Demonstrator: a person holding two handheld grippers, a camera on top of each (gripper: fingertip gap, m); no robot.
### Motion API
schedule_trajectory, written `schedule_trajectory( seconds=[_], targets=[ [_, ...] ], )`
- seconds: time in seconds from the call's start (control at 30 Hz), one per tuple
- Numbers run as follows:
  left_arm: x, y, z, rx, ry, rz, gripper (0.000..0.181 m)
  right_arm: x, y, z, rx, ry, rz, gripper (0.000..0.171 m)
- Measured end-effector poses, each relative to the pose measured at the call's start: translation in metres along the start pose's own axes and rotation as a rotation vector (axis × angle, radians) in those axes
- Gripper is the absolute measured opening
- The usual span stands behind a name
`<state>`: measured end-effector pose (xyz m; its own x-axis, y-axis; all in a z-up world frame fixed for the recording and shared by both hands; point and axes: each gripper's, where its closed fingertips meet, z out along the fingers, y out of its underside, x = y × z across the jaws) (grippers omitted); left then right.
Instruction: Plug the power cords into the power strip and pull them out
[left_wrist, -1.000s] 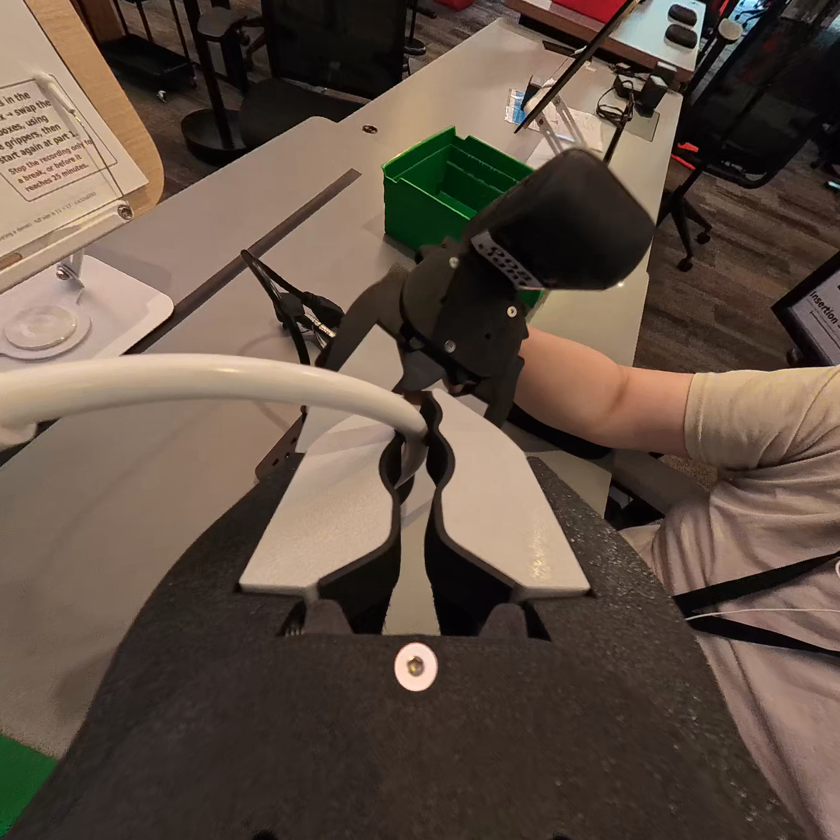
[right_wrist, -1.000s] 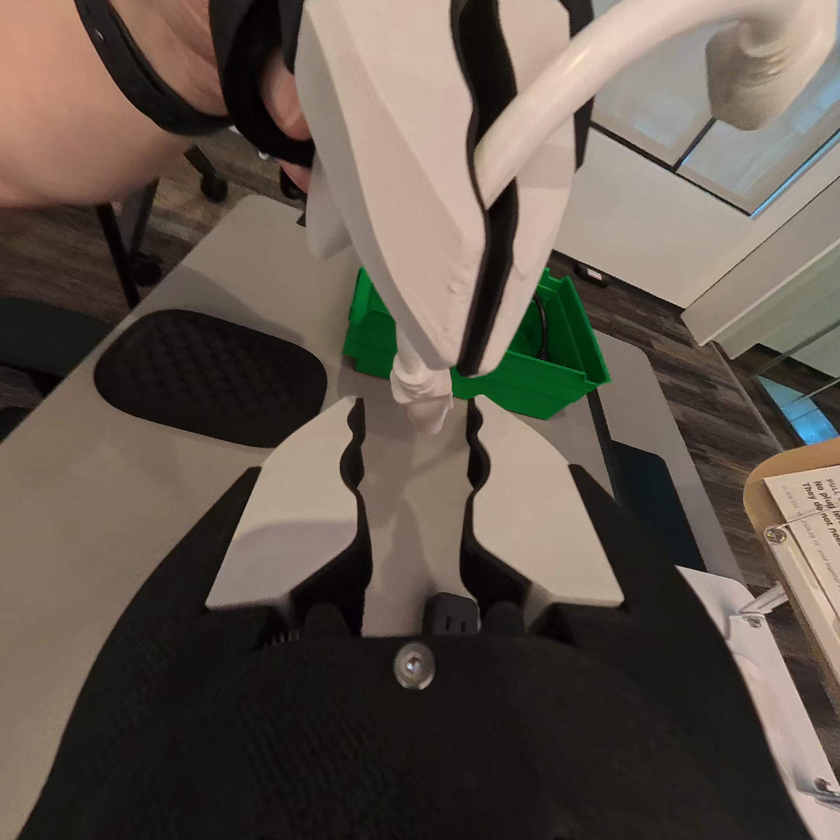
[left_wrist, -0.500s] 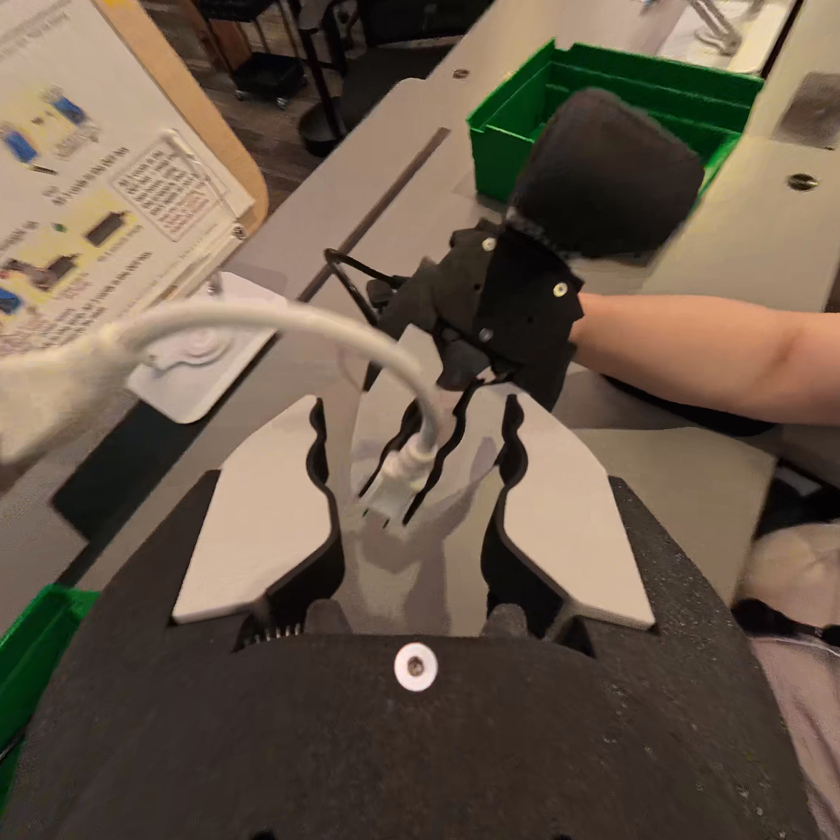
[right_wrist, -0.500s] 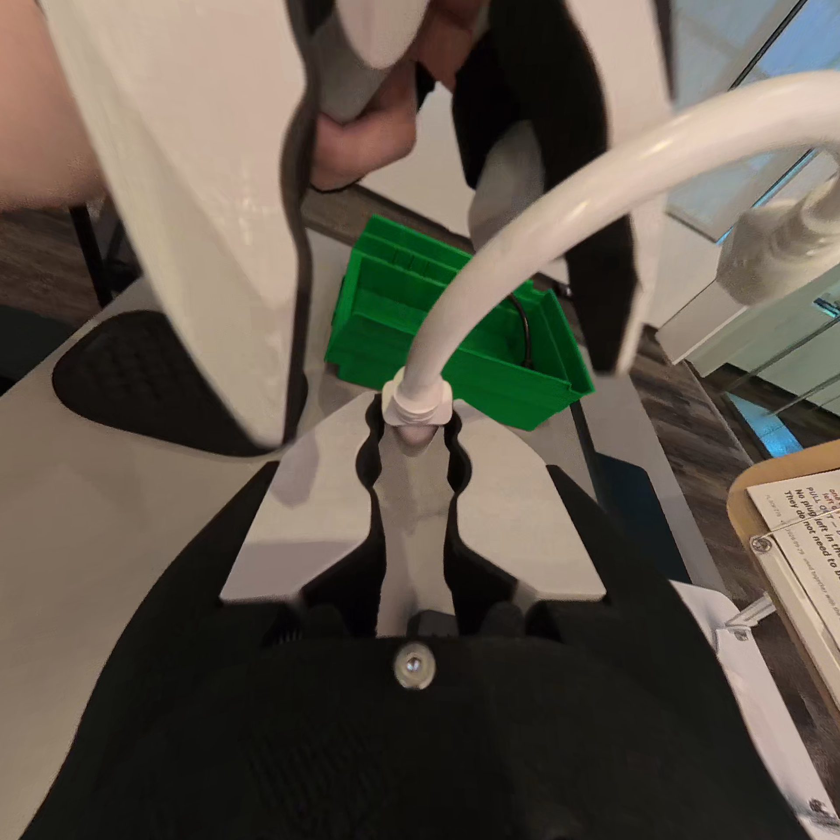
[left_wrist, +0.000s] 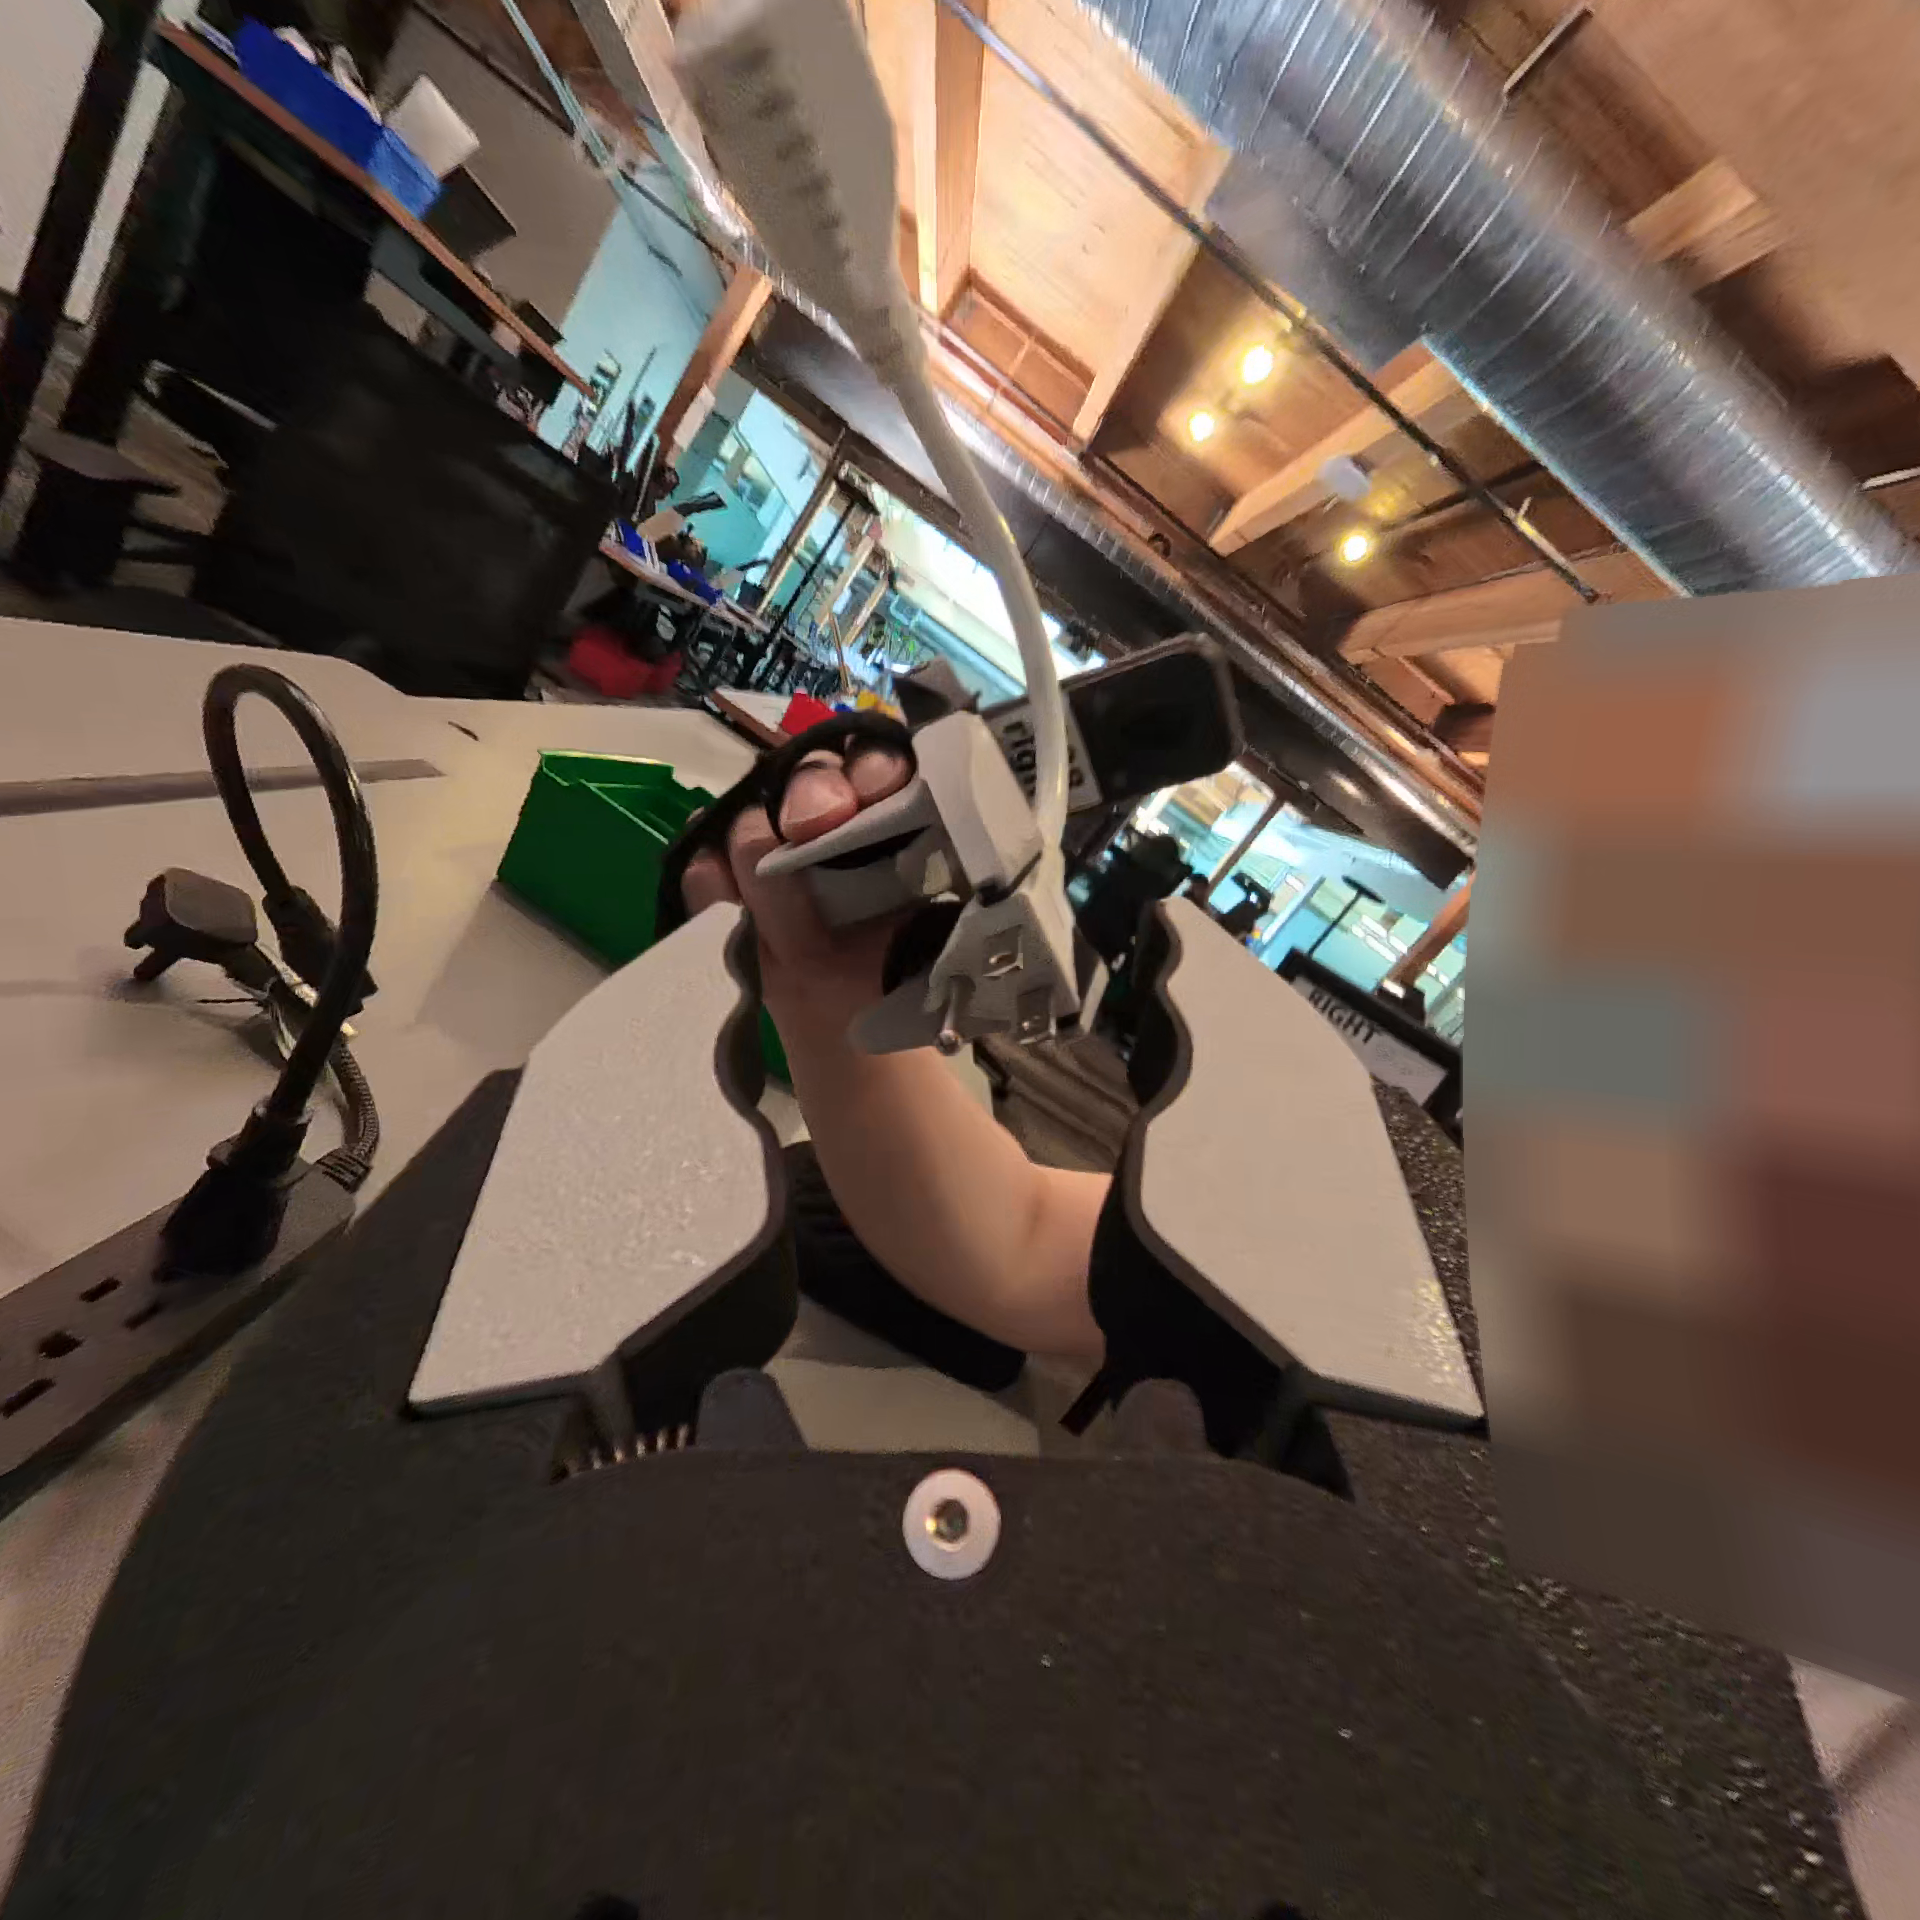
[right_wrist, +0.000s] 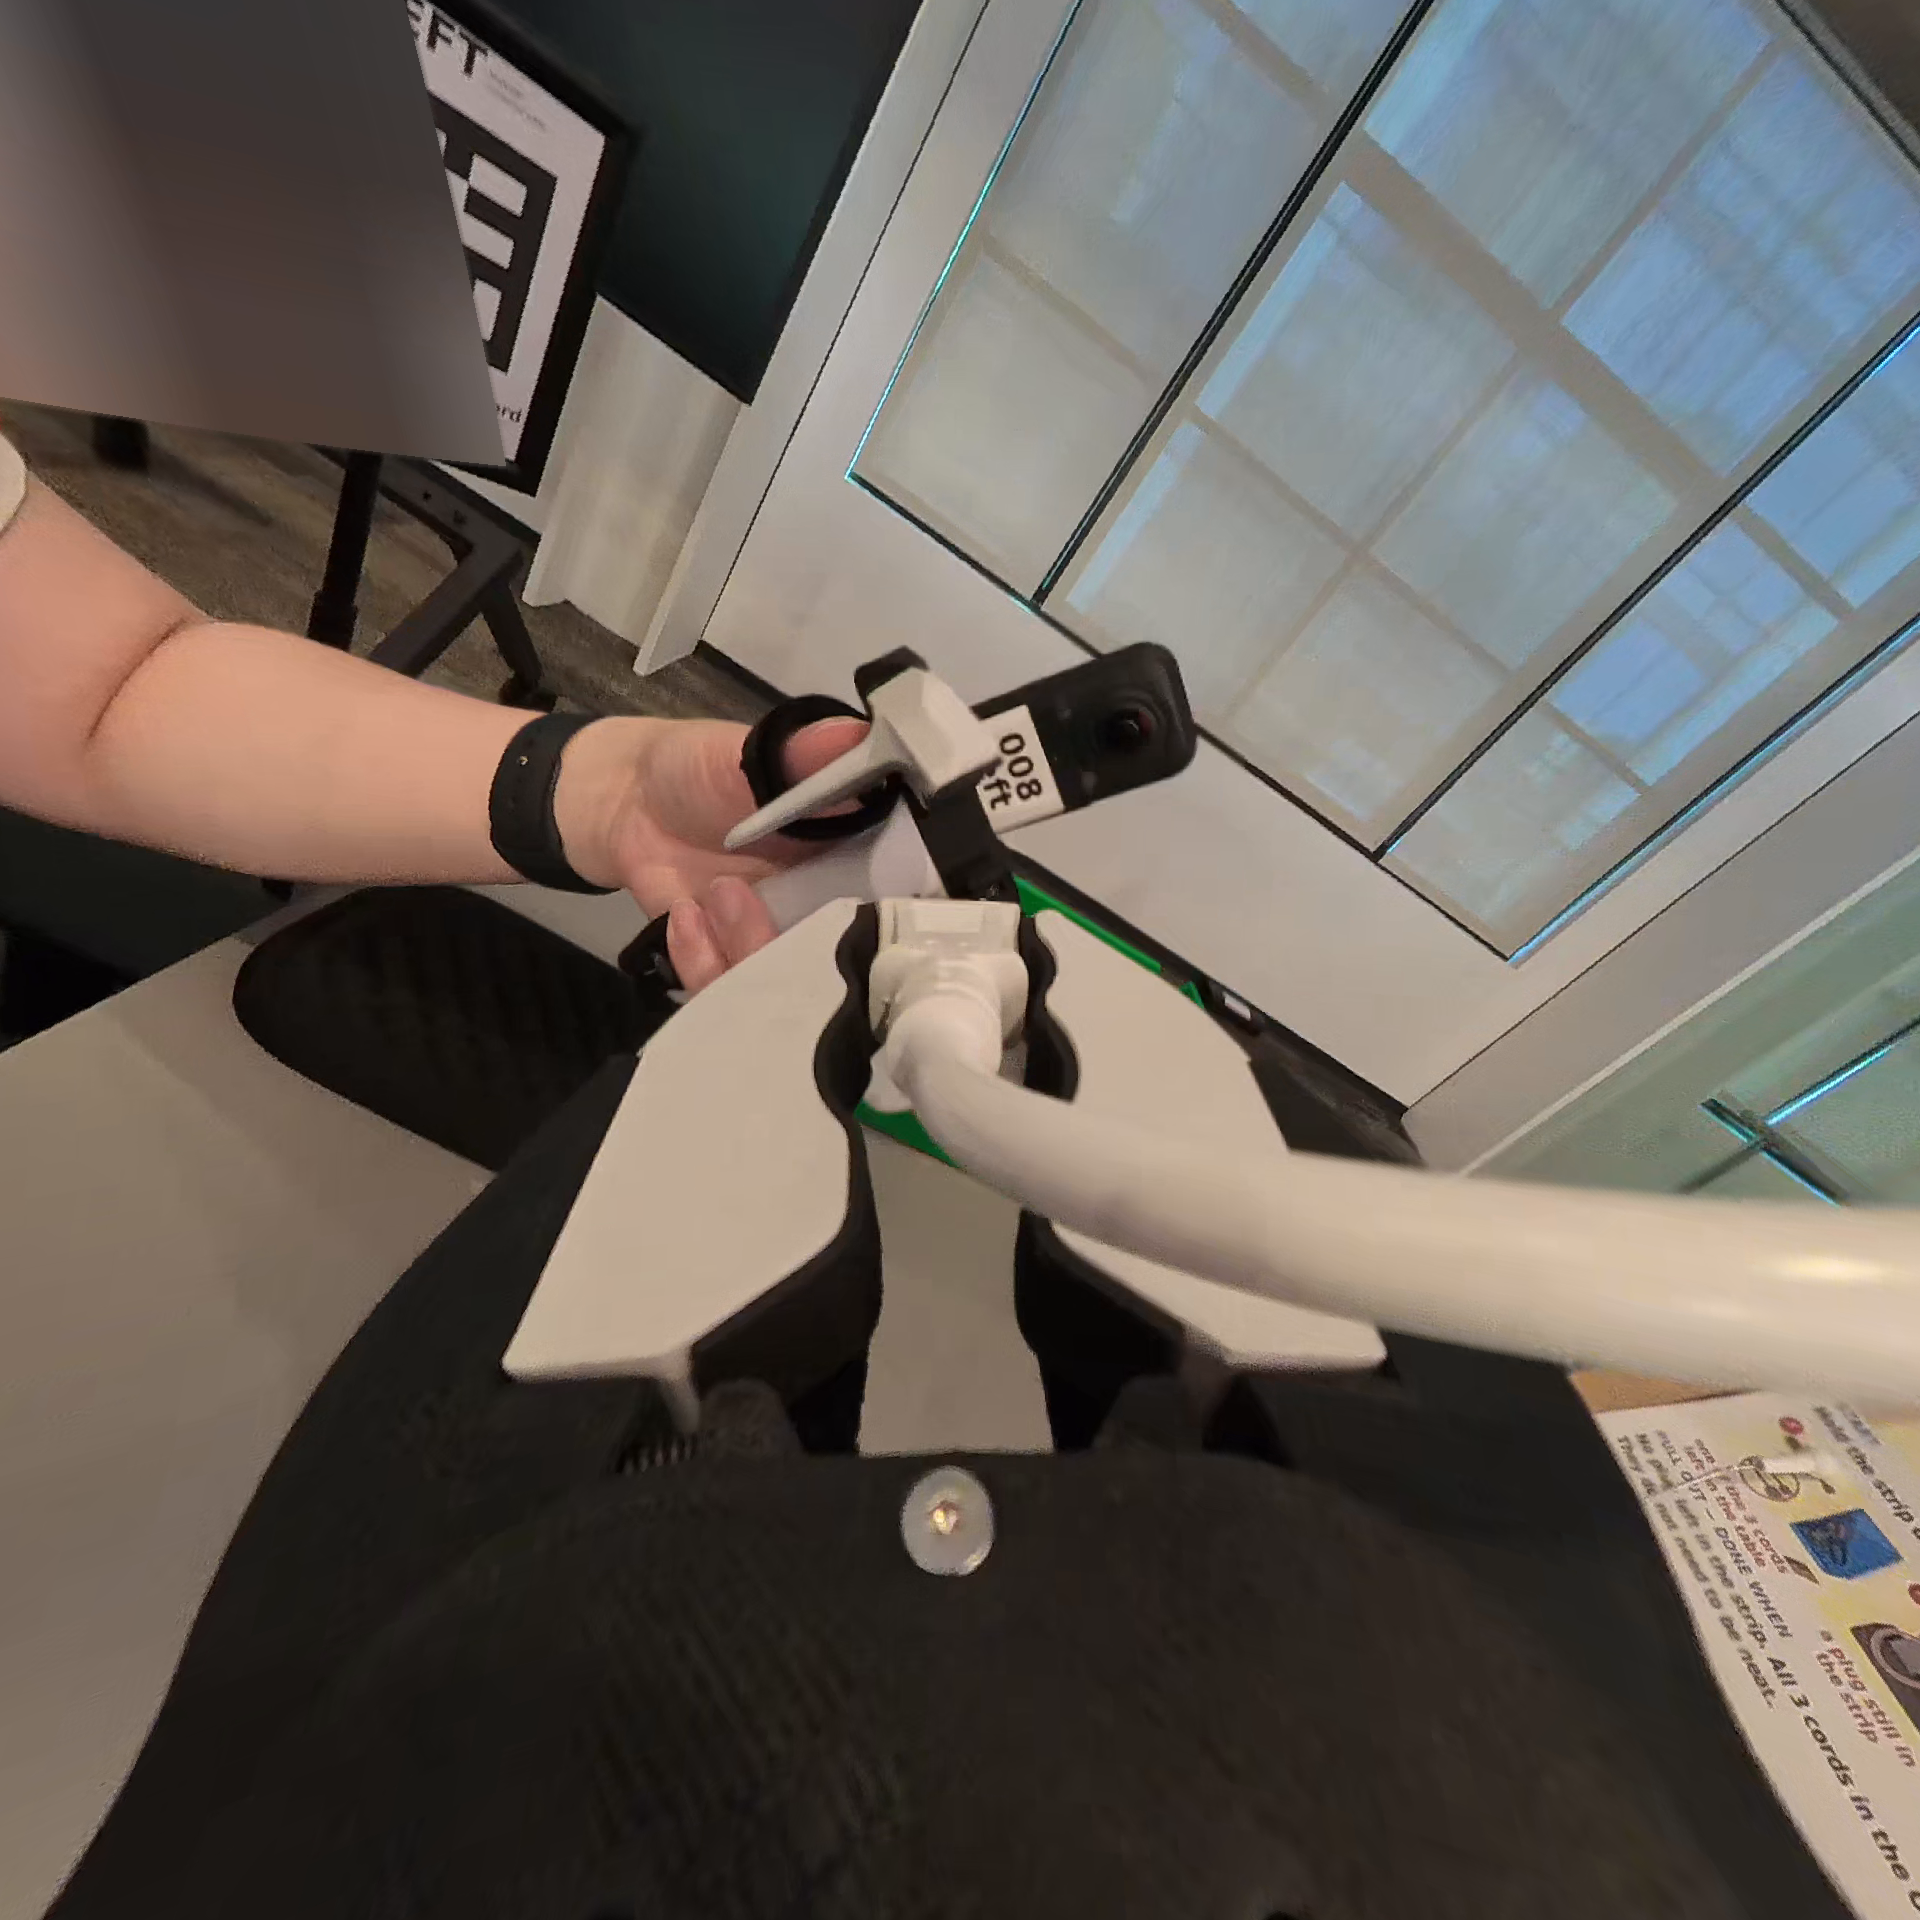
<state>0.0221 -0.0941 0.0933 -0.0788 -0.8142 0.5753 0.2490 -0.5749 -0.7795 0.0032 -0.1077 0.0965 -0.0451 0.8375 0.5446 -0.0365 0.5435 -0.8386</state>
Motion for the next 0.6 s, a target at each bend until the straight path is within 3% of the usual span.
schedule_trajectory(
  seconds=[0.07,0.13,0.6],
  targets=[
    [-0.001,0.01,0.009,-0.05,0.018,0.034,0.06,-0.001,0.004,0.001,-0.024,-0.003,-0.011,0.026],
    [0.001,0.014,0.012,-0.074,0.031,0.067,0.028,-0.001,0.01,0.001,-0.055,-0.01,-0.018,0.026],
    [-0.005,0.013,0.007,-0.062,0.033,0.059,0.026,0.0,0.022,-0.004,-0.211,-0.003,-0.082,0.028]
  ],
)
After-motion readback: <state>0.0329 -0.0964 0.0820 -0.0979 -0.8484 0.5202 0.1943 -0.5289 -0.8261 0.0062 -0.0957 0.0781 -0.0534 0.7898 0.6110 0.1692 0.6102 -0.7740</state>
